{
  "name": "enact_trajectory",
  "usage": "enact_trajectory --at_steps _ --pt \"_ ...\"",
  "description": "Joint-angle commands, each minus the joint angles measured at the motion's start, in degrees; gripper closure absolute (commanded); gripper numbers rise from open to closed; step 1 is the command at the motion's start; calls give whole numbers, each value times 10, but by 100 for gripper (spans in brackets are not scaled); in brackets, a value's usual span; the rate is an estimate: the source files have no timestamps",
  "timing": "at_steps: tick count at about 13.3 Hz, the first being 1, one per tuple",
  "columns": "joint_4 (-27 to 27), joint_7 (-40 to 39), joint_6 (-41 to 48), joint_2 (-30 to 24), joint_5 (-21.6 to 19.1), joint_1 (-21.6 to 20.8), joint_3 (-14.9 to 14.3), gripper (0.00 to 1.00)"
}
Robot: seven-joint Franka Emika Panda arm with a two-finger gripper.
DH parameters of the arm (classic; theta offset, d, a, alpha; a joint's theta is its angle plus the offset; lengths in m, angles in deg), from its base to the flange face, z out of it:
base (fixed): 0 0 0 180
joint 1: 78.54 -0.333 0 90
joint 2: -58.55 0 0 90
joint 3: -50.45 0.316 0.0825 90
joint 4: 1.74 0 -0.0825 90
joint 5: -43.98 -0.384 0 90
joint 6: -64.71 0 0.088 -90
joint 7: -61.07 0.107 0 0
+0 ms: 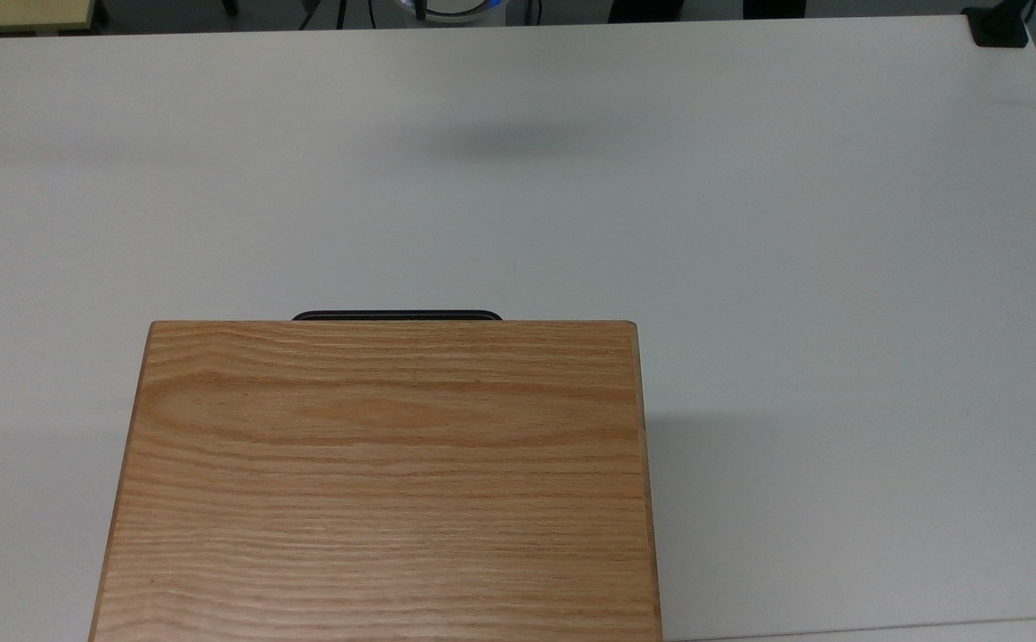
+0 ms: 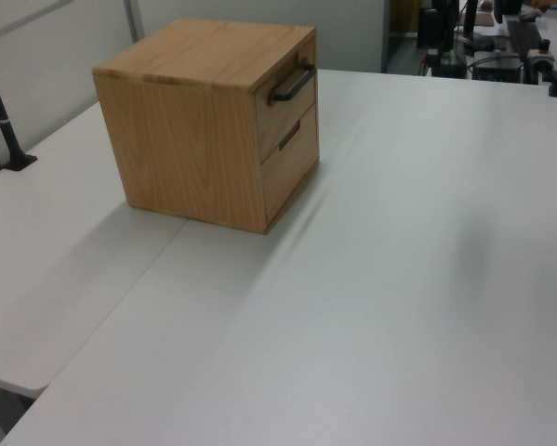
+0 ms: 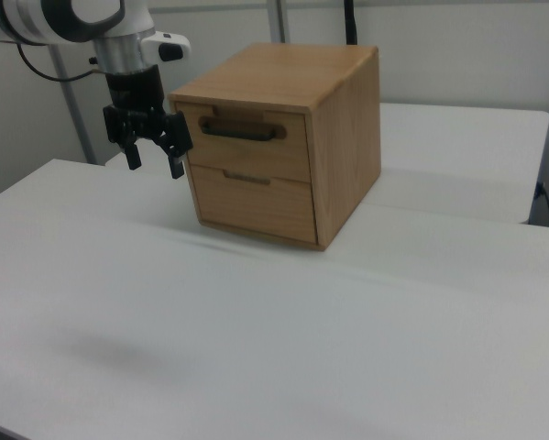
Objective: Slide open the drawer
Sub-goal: 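Move the gripper from rest toward the wooden cabinet's upper drawer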
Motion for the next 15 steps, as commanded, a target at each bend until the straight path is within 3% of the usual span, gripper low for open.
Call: enact_trajectory --at_steps 1,11,15 --pt "-18 10 -21 -7 14 3 10 0" --pt "3 13 -14 15 12 -2 11 0" --pt "11 118 -12 21 37 2 3 0"
